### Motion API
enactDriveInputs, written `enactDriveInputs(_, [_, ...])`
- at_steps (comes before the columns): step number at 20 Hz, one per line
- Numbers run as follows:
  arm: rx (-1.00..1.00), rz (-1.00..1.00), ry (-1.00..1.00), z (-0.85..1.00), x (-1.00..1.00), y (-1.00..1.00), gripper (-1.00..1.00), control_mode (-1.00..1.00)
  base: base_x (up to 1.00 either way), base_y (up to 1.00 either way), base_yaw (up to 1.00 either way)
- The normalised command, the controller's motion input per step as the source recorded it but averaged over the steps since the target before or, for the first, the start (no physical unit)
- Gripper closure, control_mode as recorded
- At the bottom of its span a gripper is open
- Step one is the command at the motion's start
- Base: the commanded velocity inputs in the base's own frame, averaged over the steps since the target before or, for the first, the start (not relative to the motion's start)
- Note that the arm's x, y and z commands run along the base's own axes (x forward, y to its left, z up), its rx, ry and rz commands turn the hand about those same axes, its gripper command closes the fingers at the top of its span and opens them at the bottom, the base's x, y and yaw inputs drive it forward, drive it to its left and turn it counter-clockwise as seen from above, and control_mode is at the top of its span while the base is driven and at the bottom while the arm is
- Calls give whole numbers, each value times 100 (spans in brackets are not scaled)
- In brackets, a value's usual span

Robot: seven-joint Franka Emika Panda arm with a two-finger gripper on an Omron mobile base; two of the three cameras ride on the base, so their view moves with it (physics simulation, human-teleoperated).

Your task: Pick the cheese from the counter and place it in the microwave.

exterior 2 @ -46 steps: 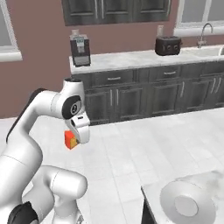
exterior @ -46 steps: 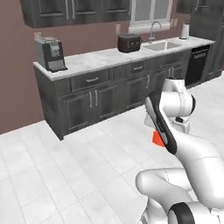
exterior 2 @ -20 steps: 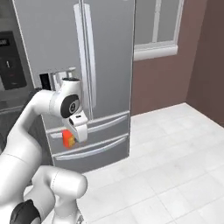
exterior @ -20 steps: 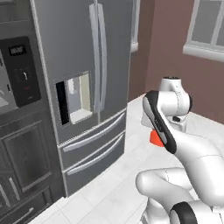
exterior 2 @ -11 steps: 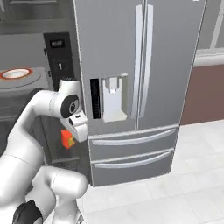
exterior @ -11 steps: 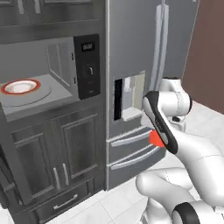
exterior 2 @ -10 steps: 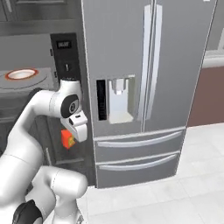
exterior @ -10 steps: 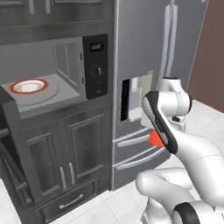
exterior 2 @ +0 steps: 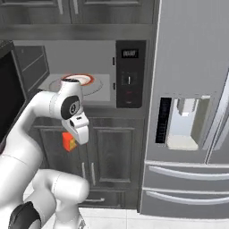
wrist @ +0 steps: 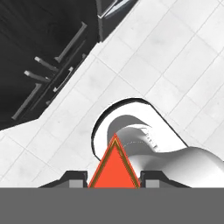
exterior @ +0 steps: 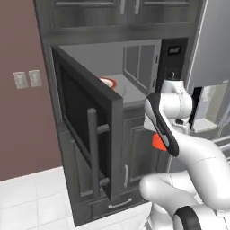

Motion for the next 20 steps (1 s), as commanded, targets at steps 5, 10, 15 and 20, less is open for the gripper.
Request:
enactDriveInputs(5, [0, 0, 0, 0, 0, 0, 100, 100, 4, -6, 45])
enactDriveInputs(10, [0, 0, 0, 0, 0, 0, 100, 100, 0, -32, 34])
enactDriveInputs(15, [0, 0, 0, 0, 0, 0, 100, 100, 37, -16, 27])
enactDriveInputs(20, [0, 0, 0, 0, 0, 0, 100, 100, 40, -25, 7])
